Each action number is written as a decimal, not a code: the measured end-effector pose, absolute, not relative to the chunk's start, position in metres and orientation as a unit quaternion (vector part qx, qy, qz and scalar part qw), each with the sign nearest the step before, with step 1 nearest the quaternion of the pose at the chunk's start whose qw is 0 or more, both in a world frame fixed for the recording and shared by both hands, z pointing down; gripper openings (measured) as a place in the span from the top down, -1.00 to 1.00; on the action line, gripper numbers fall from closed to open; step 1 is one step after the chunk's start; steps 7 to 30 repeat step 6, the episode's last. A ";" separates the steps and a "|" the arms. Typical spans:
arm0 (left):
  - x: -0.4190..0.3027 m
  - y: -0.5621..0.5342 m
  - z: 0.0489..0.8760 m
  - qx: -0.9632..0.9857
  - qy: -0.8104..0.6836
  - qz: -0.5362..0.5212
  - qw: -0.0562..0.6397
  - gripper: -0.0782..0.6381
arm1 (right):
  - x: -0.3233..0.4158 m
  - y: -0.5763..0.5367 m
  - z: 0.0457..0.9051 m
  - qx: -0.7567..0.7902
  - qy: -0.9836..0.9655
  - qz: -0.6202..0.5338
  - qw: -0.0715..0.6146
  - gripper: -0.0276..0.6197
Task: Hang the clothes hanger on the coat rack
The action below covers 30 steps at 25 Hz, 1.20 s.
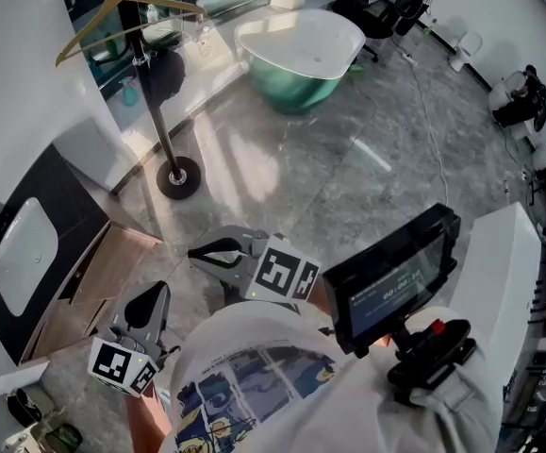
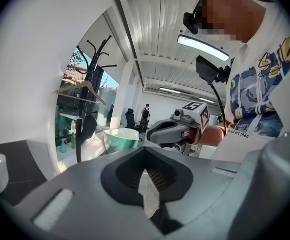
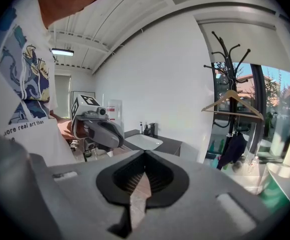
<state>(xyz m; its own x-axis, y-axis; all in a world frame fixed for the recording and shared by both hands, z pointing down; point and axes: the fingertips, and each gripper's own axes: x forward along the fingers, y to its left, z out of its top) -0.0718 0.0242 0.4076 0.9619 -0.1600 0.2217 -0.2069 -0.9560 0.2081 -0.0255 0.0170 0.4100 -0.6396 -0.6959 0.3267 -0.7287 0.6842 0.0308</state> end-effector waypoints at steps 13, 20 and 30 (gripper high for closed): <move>-0.071 0.022 0.408 0.984 -0.089 0.102 0.117 0.77 | -0.025 0.015 0.410 0.396 -0.902 0.053 0.161 0.91; -0.071 0.022 0.408 0.984 -0.089 0.102 0.117 0.77 | -0.025 0.015 0.410 0.396 -0.902 0.053 0.161 0.91; -0.071 0.022 0.408 0.984 -0.089 0.102 0.117 0.77 | -0.025 0.015 0.410 0.396 -0.902 0.053 0.161 0.91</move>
